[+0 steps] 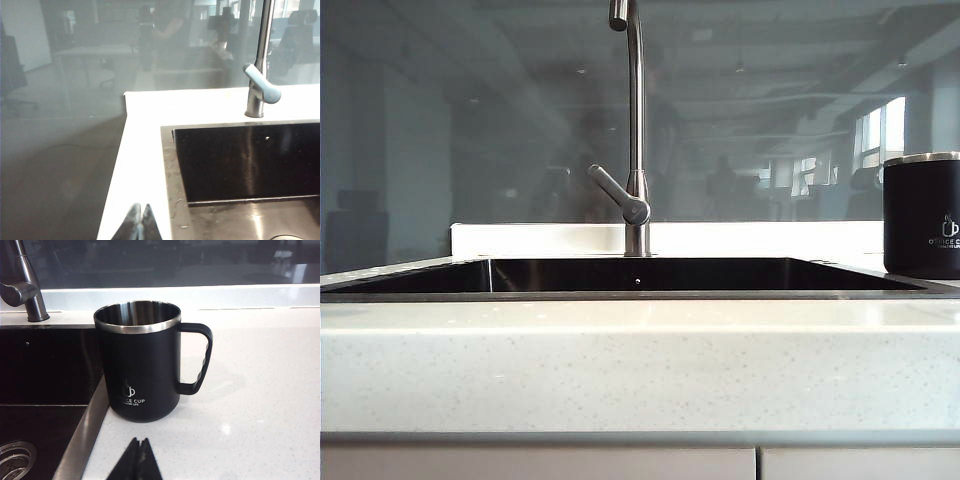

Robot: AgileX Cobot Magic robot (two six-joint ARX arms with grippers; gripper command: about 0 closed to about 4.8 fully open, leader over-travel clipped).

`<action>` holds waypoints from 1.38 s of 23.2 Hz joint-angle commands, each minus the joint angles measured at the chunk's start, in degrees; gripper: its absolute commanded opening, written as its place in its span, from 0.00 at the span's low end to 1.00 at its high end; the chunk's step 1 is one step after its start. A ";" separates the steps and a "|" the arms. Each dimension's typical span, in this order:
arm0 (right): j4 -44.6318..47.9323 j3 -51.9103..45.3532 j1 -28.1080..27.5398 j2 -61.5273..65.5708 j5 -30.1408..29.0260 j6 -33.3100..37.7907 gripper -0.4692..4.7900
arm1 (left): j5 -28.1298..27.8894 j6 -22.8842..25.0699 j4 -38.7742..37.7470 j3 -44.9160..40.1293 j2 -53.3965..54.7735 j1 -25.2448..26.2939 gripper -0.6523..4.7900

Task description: Pick up the mug next to the sink, go to the faucet to get some water, pour the water into the sink, and finally put the mug back to its place.

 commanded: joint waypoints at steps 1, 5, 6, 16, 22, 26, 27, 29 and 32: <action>0.98 -0.20 -0.04 -0.09 0.13 -0.04 0.08 | -2.73 0.13 4.07 -1.88 0.04 0.09 0.11; 1.01 -0.20 -0.02 -0.09 0.13 -0.04 0.08 | -2.73 0.15 4.22 -1.88 0.04 0.07 0.11; 0.98 -0.20 -0.04 -0.09 0.13 -0.04 0.08 | -2.73 0.15 4.20 -1.88 0.04 0.07 0.11; 0.98 -0.20 -0.02 -0.09 0.13 -0.04 0.08 | -2.97 0.13 4.61 -1.88 0.04 0.09 0.11; 0.98 -0.20 -0.02 -0.09 0.13 -0.02 0.08 | -3.15 0.15 3.80 -1.86 0.04 0.09 0.11; 0.98 -0.20 -0.02 -0.09 0.13 -0.02 0.08 | -3.15 0.15 3.17 -1.86 0.04 0.09 0.11; 0.98 -0.20 -0.02 -0.09 0.13 -0.04 0.08 | -3.15 0.15 3.04 -1.86 0.04 0.11 0.11; 0.98 -0.20 -0.02 -0.09 0.13 -0.04 0.08 | -3.15 0.15 2.75 -1.86 0.04 0.09 0.11; 0.98 -0.20 -0.04 -0.09 0.13 -0.04 0.08 | -3.15 0.15 2.71 -1.86 0.04 0.09 0.11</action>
